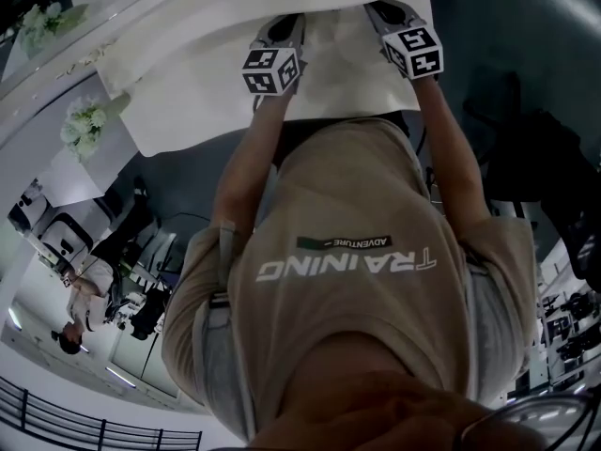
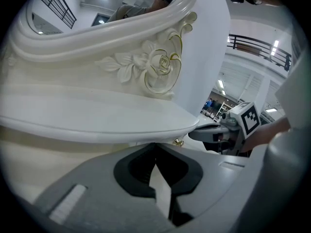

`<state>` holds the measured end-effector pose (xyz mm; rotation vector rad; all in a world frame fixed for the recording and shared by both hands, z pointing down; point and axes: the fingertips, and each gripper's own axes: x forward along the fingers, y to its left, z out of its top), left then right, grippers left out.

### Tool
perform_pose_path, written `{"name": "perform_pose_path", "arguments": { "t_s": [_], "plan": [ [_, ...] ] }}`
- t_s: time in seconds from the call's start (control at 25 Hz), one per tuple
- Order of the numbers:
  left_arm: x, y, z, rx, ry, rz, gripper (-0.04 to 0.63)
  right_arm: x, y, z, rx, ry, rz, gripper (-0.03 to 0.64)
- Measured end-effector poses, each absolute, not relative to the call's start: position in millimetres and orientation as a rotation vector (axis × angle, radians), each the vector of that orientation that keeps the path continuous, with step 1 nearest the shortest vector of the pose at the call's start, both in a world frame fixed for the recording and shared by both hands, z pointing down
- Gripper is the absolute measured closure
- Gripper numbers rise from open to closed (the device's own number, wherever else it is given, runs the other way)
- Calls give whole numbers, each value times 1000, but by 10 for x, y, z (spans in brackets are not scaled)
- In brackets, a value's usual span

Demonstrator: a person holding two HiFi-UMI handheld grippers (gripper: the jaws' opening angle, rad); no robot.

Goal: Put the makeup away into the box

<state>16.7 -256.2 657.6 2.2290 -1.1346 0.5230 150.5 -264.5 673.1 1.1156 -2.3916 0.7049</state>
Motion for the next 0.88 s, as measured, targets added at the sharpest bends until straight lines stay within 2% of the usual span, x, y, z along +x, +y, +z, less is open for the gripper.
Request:
{"name": "perform_pose_path", "arguments": {
  "t_s": [0.36,0.88],
  "plan": [
    [-92,-2216,6355,2257,-1110,473,589,1293,-2259,6688,1067,-2381,732,612],
    [-916,-1540,5566,2460,-1013,400,589,58,-1432,5938,968,-2411,588,612]
  ]
}}
